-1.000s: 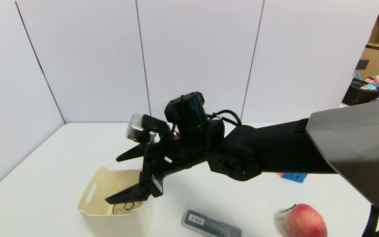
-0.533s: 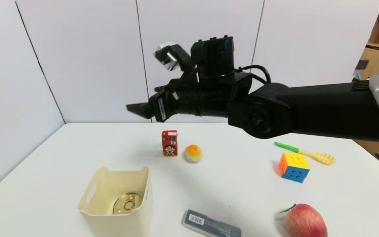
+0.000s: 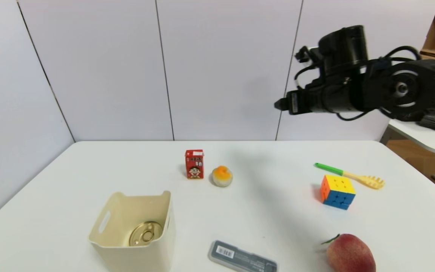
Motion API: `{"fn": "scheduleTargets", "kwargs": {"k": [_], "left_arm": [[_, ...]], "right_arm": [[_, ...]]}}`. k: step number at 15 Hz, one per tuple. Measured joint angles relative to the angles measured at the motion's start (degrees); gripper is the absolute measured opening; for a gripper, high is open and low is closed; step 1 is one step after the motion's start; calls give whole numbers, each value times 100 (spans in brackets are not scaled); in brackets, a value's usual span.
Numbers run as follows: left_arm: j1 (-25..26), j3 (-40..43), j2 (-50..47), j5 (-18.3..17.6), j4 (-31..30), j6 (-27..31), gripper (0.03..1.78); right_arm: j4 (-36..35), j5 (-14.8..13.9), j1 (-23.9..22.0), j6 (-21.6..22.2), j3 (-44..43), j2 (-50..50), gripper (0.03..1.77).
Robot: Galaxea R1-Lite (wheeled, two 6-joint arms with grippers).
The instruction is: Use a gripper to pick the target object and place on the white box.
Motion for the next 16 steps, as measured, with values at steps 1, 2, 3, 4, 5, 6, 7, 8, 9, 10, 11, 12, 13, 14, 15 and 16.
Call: {"fn": "scheduleTargets", "kwargs": {"k": [1,2,3,4,5,6,7,8,9,10,11,12,13,14,15,16], "left_arm": [[0,0,2,-2,0,0,169],[2,0,2,-2,0,2,169],[0,0,2,0,0,2,169],[0,0,2,0,0,0,169],[0,0,2,0,2,0,169],[0,0,2,0,0,0,169],[0,0,2,0,0,0,169],[0,0,2,0,0,2,169],[0,0,2,-2,0,0,169],[0,0,2,-2,0,0,169],[0,0,2,0,0,0,169],[0,0,2,0,0,2,169],[0,0,2,-2,2,0,169],[0,0,2,0,0,2,169],[0,0,2,-2,0,0,169],[0,0,2,0,0,0,169]], "right_arm": [[-306,234,-312,-160,207,-207,169],[-785,532,-634,-421,468,-435,169],[-1300,796,-907,-707,703,-645,169],[-1890,1023,-1133,-995,898,-880,169],[-2320,1113,-1279,-1108,1018,-1081,169],[-2620,1136,-1375,-1135,1141,-1293,169],[-2768,1143,-1430,-1146,1304,-1524,169],[-2847,1143,-1460,-1143,1517,-1768,169],[-2899,1143,-1477,-1140,1792,-2037,169],[-2917,1143,-1495,-1115,2103,-2354,169],[-2901,1146,-1510,-1069,2371,-2677,169],[-2833,1152,-1517,-1002,2627,-3027,169],[-2731,1158,-1537,-934,2865,-3399,169],[-2551,1165,-1569,-877,3112,-3821,169],[-2364,1180,-1618,-835,3338,-4229,169],[-2158,1213,-1679,-796,3551,-4653,169]]}}
